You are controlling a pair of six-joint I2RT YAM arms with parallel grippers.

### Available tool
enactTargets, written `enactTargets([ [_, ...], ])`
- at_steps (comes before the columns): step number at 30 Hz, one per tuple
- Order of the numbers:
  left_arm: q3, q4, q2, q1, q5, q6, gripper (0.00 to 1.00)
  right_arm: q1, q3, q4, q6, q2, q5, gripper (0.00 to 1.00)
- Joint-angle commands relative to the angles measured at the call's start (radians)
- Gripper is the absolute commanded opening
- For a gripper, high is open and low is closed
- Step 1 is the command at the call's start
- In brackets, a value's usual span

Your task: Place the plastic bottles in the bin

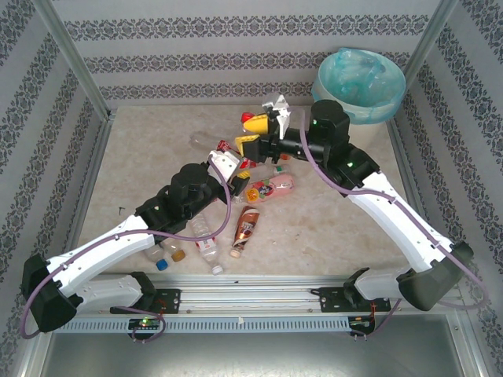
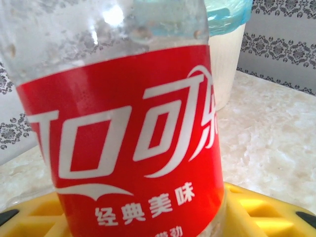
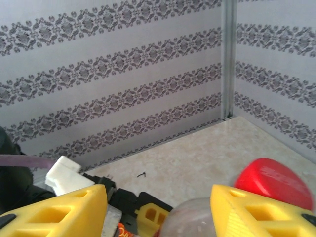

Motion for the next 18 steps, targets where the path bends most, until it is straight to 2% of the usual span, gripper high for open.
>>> enactTargets([
  [1,0.002,0.058,-0.009,0.006,-0.002,0.02,0.54,-0.027,0.014,0.075,0.074,-0.026,0.011,0.59],
  [4,-0.001,0.058,-0.01,0.006,-0.01,0.015,0.54,-0.039,0.001,0.113,0.122,-0.04,0.001,0.59],
  [7,-0.01,0.071,-0.021,0.006,0.004,0.015,0.54,-0.042,0.017,0.069,0.126,-0.029,0.023,0.59],
  [18,-0.015,0.071,-0.038,0.006,0.049,0.017,0.54,-0.033,0.108,0.033,0.184,0.085,0.003,0.56],
])
